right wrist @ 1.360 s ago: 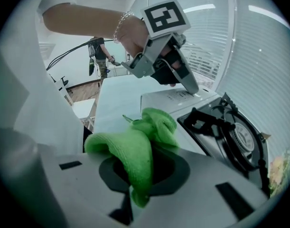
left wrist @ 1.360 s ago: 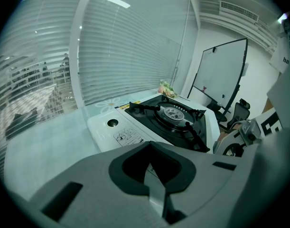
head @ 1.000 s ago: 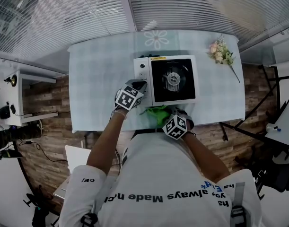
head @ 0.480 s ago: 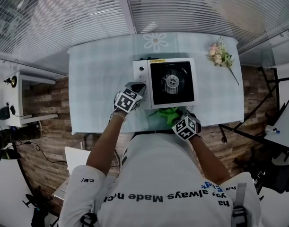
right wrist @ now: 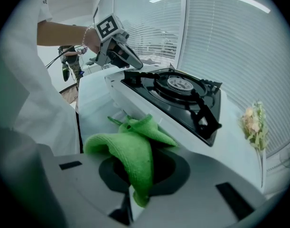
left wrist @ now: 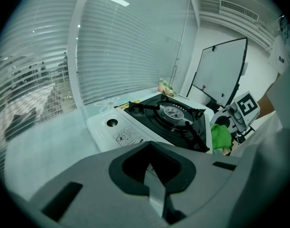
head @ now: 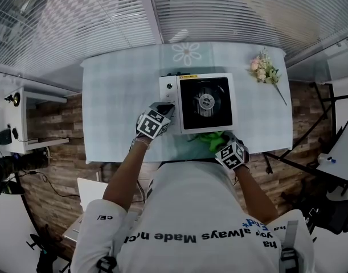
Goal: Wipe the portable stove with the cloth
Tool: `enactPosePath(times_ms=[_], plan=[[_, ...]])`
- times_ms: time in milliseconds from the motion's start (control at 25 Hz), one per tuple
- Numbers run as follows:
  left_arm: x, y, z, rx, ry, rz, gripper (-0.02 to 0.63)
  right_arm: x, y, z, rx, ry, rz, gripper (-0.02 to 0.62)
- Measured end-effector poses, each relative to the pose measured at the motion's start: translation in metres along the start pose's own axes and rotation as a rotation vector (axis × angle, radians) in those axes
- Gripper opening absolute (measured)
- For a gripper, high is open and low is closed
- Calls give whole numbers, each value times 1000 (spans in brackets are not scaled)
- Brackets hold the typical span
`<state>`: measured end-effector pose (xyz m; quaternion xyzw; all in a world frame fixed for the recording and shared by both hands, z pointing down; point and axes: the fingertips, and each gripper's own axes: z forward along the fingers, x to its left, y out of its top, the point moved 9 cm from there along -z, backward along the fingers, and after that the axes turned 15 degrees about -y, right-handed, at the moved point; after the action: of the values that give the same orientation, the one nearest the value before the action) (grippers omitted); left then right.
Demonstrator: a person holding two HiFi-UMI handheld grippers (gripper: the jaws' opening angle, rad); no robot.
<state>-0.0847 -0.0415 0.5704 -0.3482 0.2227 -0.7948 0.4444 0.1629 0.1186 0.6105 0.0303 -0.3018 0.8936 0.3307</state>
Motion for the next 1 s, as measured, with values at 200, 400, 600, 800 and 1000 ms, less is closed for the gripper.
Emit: enactPosePath(times_ms=[200,400,600,800,1000], plan=[[-1,0,-1,-1,0,-4,11,-12,-10,-4,22,-16,10,26],[1,-1,-1,-1,-1,-6,11,-25,-20,-5,41,-38,28,27],[0,0,-1,1,-2,-5,11,-39,-31,-9,68,-60,50,26],[0,0,-1,4,-3,-6,11,-53,-42,-12,91,-82,55,27],[0,0,-2,1,-4,-7,11,-64,-51,-13,111,-96,51,27]])
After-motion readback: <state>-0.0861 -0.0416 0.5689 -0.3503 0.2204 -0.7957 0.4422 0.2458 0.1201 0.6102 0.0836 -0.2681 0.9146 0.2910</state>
